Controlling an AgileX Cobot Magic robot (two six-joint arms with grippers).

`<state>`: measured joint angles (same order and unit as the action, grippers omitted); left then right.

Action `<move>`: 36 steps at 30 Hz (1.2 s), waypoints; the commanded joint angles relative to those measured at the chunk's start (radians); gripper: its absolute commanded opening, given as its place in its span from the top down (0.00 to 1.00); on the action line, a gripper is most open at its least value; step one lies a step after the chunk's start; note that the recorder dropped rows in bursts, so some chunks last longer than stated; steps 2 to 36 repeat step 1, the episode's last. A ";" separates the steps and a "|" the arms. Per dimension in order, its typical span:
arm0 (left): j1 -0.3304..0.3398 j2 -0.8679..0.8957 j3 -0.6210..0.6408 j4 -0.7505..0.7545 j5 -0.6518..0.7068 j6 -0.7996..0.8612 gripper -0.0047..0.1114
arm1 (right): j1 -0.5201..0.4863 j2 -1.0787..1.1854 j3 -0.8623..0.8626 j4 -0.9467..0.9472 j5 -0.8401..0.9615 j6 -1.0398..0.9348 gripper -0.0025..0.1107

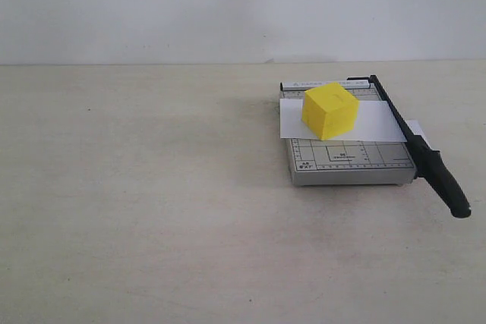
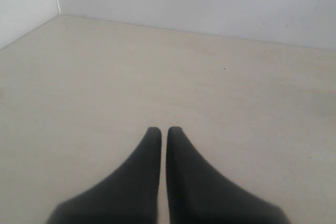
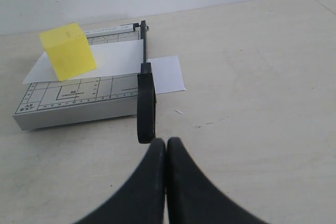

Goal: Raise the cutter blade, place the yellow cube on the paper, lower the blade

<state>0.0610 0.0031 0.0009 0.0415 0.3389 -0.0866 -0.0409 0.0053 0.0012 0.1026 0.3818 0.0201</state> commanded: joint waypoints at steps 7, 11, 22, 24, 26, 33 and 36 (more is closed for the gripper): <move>-0.007 -0.003 -0.001 0.004 -0.005 0.002 0.92 | 0.001 -0.005 -0.001 -0.003 -0.004 0.001 0.98; -0.007 -0.003 -0.001 0.004 -0.005 0.002 0.92 | 0.001 -0.005 -0.001 -0.003 -0.004 0.001 0.98; -0.007 -0.003 -0.001 0.004 -0.005 0.002 0.92 | 0.001 -0.005 -0.001 -0.003 -0.004 0.001 0.98; -0.007 -0.003 -0.001 0.004 -0.005 0.002 0.92 | 0.001 -0.005 -0.001 -0.003 -0.004 0.001 0.98; -0.007 -0.003 -0.001 0.004 -0.005 0.002 0.92 | 0.001 -0.005 -0.001 -0.003 -0.004 0.001 0.98; -0.007 -0.003 -0.001 0.004 -0.005 0.002 0.92 | 0.001 -0.005 -0.001 -0.003 -0.004 0.001 0.98; -0.007 -0.003 -0.001 0.004 -0.005 0.002 0.92 | 0.001 -0.005 -0.001 -0.003 -0.004 0.001 0.98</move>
